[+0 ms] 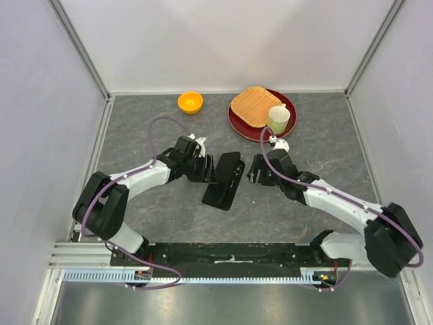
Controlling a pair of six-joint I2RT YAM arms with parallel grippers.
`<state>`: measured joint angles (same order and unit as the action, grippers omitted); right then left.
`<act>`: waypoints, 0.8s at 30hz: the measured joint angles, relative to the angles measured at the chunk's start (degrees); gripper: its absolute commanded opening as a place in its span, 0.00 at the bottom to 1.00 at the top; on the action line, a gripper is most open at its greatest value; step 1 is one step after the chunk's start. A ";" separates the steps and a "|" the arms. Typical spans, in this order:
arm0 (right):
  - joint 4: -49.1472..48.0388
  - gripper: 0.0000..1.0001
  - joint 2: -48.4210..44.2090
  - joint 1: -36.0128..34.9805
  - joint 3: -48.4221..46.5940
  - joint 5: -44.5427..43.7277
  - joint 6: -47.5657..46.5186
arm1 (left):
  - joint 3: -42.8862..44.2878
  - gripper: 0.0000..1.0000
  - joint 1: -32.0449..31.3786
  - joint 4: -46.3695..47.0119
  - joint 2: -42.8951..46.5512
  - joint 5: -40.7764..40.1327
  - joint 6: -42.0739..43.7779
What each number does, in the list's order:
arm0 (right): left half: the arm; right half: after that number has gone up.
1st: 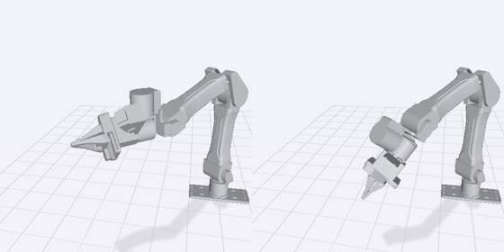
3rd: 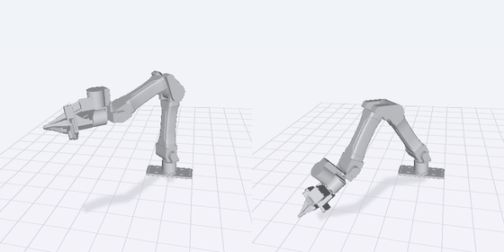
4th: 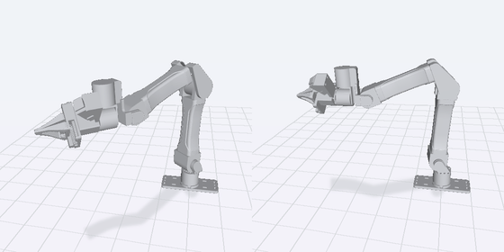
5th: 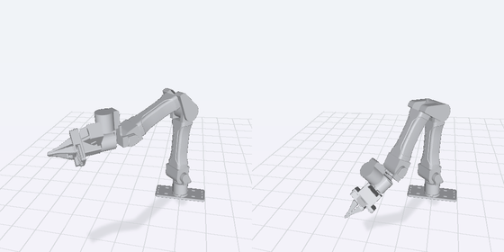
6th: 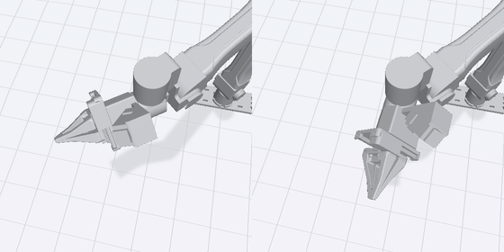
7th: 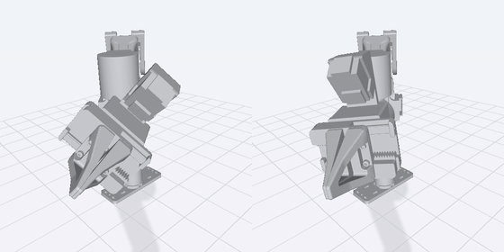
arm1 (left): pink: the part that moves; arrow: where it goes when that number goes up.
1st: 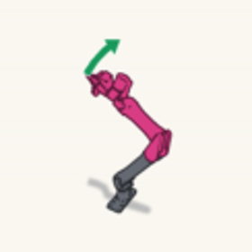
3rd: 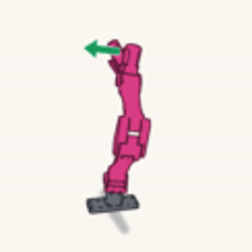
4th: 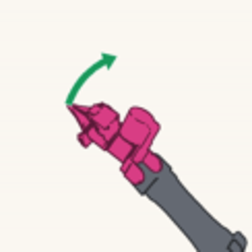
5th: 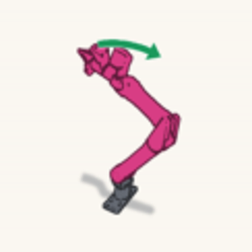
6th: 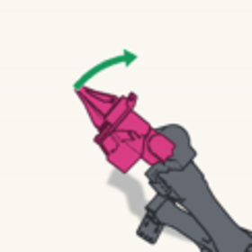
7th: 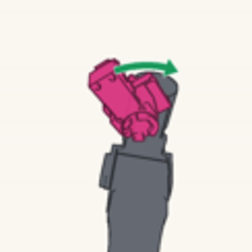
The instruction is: Sort the hair-cutting tools
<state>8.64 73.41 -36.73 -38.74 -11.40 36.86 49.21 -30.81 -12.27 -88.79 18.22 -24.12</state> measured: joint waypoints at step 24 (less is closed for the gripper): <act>-8.33 0.66 10.95 -3.28 1.75 10.10 1.22 | -3.21 0.64 -3.91 4.35 -2.62 -3.69 -2.05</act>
<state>0.32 84.36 -40.01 -36.99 -1.30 38.09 46.00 -34.72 -7.92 -91.42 14.52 -26.17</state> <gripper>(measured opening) 0.717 0.653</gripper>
